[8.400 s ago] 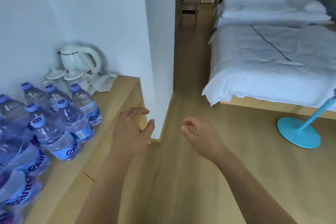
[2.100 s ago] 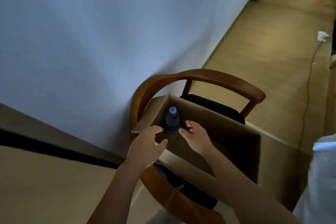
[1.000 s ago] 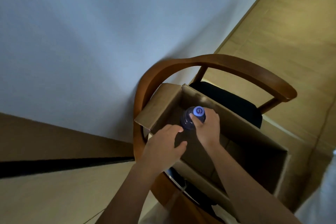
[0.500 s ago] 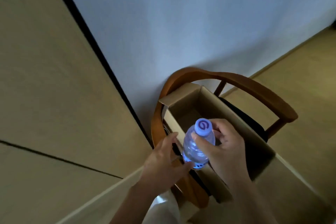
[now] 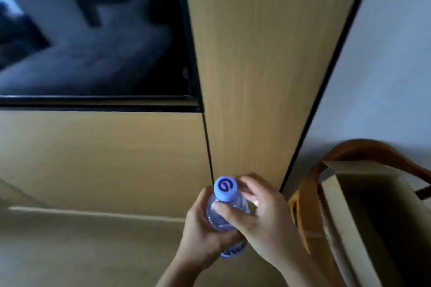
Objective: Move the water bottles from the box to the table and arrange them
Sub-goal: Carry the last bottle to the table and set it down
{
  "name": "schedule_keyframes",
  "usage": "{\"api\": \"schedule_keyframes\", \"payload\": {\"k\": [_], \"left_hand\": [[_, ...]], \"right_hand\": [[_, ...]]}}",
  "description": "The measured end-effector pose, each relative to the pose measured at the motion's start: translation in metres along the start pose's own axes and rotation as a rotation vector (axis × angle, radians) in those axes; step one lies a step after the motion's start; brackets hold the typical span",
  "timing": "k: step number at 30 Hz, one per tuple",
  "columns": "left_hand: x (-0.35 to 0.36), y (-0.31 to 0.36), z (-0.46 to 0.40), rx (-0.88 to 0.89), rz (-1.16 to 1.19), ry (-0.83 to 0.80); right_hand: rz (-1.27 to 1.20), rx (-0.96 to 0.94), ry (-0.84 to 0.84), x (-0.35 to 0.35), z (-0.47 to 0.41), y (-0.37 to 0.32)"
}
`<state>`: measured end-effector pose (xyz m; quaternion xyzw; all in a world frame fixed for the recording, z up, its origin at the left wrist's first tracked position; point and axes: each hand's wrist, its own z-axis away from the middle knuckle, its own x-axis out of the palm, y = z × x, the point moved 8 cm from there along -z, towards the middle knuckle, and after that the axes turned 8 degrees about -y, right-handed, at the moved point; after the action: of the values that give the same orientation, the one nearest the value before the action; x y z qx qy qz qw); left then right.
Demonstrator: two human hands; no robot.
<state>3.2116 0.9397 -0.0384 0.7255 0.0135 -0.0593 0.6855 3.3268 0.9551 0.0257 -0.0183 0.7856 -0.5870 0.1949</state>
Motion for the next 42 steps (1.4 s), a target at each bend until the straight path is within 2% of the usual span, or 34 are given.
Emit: {"api": "schedule_keyframes", "payload": {"k": [2,3,4,6,7,10,13,16,25,36,42], "left_hand": [[-0.049,0.001,0.018,0.012,0.031,0.117],[-0.057,-0.001,0.020,0.000,0.047,0.152],[-0.112,-0.005,0.046,0.012,0.065,0.276],[-0.155,-0.004,0.064,0.009,0.045,0.372],[-0.174,-0.002,0.072,0.001,0.033,0.413],[-0.290,-0.003,0.131,0.016,-0.016,0.613],[-0.377,-0.004,0.176,0.014,-0.086,0.747],[-0.446,-0.011,0.216,-0.010,-0.114,0.872],[-0.585,-0.039,0.292,-0.079,-0.147,1.204],[-0.759,-0.058,0.292,-0.196,-0.281,1.606],[-0.831,-0.070,0.303,-0.220,-0.160,1.800]], "right_hand": [[-0.104,0.041,-0.157,0.048,-0.018,-0.005],[-0.130,0.053,-0.175,0.051,-0.020,-0.003],[-0.123,0.030,-0.249,0.102,-0.034,-0.016],[-0.092,0.034,-0.254,0.133,-0.044,-0.017],[-0.052,0.021,-0.276,0.150,-0.047,-0.017],[0.124,-0.015,-0.479,0.279,-0.065,-0.029],[0.422,-0.212,-0.598,0.383,-0.077,-0.052],[0.512,-0.301,-0.660,0.468,-0.087,-0.074],[0.524,-0.526,-0.882,0.651,-0.110,-0.121],[0.443,-0.771,-1.077,0.842,-0.218,-0.160],[0.364,-0.837,-1.202,0.938,-0.248,-0.182]]}}
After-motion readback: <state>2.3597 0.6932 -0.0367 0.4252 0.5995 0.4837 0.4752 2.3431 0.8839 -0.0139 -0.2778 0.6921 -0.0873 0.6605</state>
